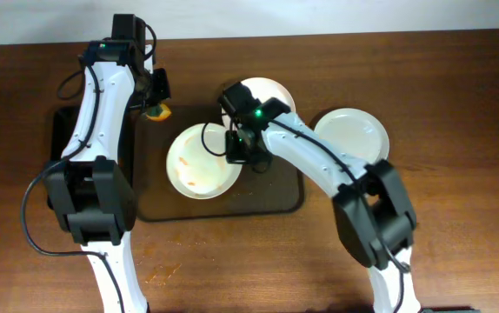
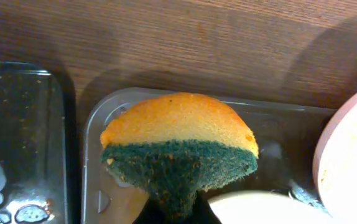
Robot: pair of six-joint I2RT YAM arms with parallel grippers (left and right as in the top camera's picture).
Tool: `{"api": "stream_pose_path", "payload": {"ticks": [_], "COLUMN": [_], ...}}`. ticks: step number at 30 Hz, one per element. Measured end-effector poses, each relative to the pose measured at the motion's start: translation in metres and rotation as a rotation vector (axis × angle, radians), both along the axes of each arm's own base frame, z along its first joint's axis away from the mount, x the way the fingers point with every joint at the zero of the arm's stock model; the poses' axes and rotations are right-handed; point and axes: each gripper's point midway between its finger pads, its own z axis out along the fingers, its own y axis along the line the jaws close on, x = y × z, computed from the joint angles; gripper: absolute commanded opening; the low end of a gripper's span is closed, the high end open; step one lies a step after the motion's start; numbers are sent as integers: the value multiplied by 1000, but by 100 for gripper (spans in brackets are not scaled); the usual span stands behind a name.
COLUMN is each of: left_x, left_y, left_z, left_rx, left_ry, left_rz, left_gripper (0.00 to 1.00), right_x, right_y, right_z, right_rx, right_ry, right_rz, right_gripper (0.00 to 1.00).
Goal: Clean dirty plates on tray and stack at the side
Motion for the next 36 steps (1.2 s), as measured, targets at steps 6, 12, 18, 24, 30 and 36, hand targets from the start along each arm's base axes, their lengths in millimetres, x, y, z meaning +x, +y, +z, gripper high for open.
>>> {"api": "stream_pose_path", "payload": {"ticks": [6, 12, 18, 24, 30, 36], "left_x": [4, 4, 5, 5, 3, -29], "left_y": [2, 3, 3, 3, 3, -22], "left_z": [0, -30, -31, -31, -32, -35], "left_rx": [12, 17, 17, 17, 17, -123], "left_ry": [-15, 44, 44, 43, 51, 185], "left_rz": [4, 4, 4, 4, 4, -28], "left_gripper": [2, 2, 2, 2, 1, 1], "right_x": [0, -9, -12, -14, -11, 8], "right_y": [-34, -44, -43, -43, -26, -3], "right_z": [70, 114, 163, 194, 138, 29], "right_rx": [-230, -617, -853, -956, -581, -228], "right_ry": [-245, -551, -813, -963, -729, -285], "right_rz": [9, 44, 21, -38, -131, -200], "right_gripper": [4, 4, 4, 4, 4, 4]}}
